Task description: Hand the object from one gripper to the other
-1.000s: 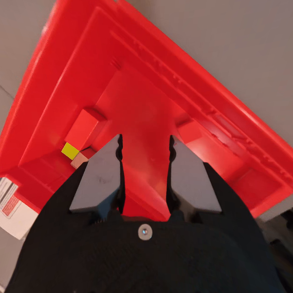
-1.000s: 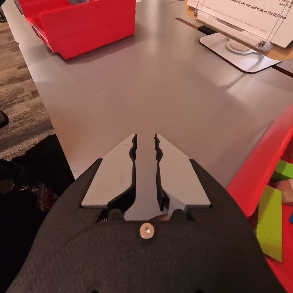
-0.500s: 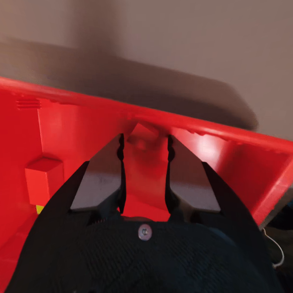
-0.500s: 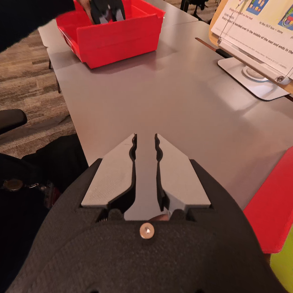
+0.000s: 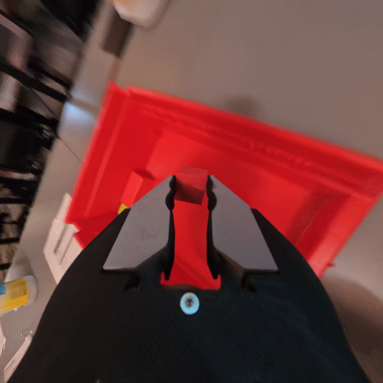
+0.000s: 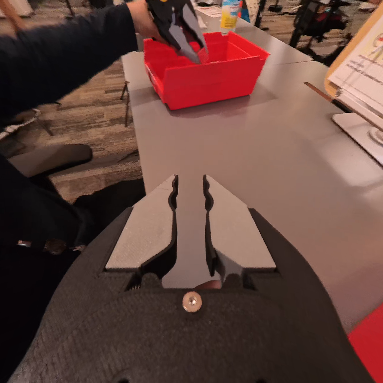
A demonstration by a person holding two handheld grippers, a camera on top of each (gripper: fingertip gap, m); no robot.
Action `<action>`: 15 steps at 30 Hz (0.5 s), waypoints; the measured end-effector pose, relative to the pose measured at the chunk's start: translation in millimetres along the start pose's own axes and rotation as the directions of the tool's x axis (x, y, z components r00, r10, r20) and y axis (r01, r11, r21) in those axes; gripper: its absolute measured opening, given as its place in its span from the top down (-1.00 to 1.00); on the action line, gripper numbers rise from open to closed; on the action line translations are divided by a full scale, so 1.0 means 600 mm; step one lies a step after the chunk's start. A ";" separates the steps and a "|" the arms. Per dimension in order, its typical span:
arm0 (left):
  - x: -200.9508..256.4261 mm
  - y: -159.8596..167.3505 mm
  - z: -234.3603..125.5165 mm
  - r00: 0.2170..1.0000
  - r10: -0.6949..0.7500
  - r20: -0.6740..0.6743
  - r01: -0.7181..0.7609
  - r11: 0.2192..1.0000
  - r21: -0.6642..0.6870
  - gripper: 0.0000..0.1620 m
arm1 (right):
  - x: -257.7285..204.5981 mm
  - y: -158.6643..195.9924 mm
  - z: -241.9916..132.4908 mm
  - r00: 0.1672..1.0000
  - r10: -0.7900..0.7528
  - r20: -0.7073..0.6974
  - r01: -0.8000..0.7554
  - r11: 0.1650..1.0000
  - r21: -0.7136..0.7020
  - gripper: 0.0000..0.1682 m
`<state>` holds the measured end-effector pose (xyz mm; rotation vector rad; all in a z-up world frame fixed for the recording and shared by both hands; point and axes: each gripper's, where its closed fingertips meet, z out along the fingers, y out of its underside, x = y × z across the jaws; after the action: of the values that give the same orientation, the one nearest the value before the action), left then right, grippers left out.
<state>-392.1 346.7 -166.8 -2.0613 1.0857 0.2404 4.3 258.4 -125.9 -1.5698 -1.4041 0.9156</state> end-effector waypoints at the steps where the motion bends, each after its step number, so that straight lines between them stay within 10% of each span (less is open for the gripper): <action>1: 0.007 -0.037 -0.035 0.999 -0.005 0.050 0.000 0.994 0.113 0.67 | -0.011 -0.008 0.004 0.999 0.015 0.045 -0.015 1.000 0.009 0.72; 9: 0.282 -0.361 -0.264 0.953 0.221 0.206 -0.302 0.646 0.701 0.67 | -0.131 -0.129 0.019 0.868 0.128 0.479 -0.232 0.959 0.164 0.62; 15: 0.441 -0.468 -0.328 0.931 0.280 0.233 -0.332 0.387 0.860 0.67 | -0.201 -0.176 -0.020 0.689 0.190 0.700 -0.403 0.903 0.152 0.56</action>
<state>-49.1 136.2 -7.3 -0.8574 1.1939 -0.1149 -40.2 141.7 -25.0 -1.2967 -1.3867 1.9610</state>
